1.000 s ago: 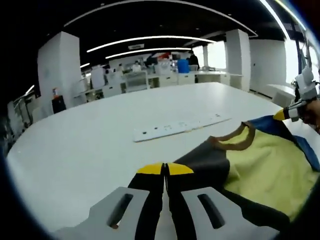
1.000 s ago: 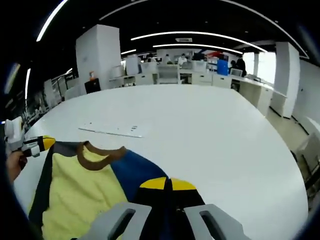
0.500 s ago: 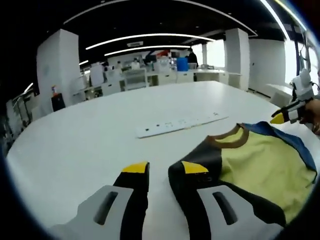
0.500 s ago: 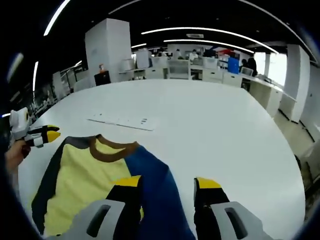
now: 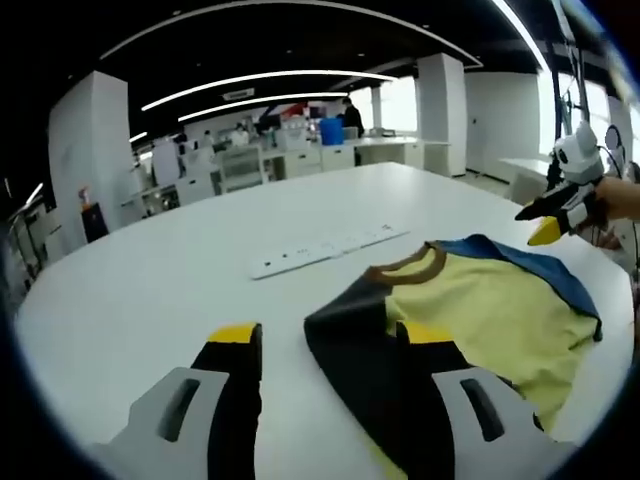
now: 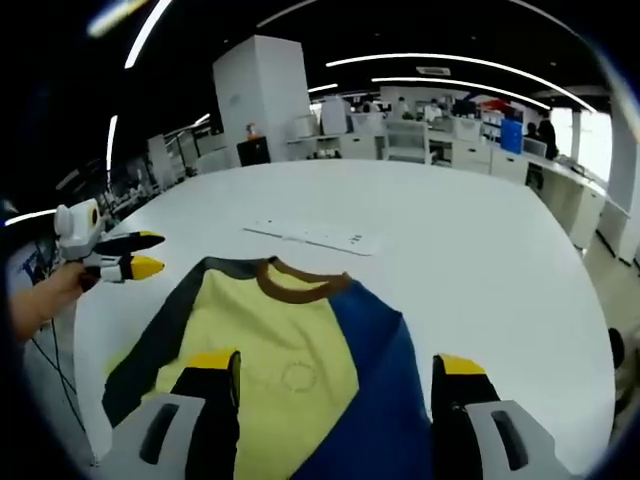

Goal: Fold the garment on the visible template until the final outline fits inside the template.

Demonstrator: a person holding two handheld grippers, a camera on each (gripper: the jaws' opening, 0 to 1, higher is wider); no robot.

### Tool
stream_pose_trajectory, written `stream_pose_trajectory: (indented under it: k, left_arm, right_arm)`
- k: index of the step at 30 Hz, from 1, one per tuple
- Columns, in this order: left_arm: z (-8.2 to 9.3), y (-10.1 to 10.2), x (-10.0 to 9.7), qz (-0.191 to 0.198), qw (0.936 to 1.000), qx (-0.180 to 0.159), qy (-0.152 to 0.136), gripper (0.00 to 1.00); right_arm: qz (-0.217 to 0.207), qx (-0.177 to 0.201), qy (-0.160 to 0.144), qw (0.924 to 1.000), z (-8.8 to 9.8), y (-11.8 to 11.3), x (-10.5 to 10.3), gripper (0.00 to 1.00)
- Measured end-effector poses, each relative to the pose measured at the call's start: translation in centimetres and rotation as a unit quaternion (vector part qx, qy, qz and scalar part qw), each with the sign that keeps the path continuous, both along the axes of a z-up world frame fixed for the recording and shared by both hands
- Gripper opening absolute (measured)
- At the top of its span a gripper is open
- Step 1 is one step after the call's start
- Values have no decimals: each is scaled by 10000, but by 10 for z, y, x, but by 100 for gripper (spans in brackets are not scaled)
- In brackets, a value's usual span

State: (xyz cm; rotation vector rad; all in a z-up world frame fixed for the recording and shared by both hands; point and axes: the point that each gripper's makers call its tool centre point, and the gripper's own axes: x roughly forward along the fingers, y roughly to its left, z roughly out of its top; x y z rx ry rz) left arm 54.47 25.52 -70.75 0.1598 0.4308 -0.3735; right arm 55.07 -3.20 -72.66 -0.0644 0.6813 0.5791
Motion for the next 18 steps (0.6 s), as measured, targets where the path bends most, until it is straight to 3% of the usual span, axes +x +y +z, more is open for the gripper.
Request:
stream_pose_trajectory:
  k: [5, 8, 18]
  left_arm:
    - [7, -3, -21, -281, 9995, -126, 25, 62]
    - [10, -4, -36, -418, 9990, -161, 28, 65]
    - [8, -10, -86, -715, 9972, -171, 167, 65]
  right_arm:
    - [208, 171, 81, 9996, 6, 3, -28, 83]
    - [368, 65, 100, 9993, 7, 1, -44, 84]
    - [564, 222, 115, 9981, 16, -16, -93, 86]
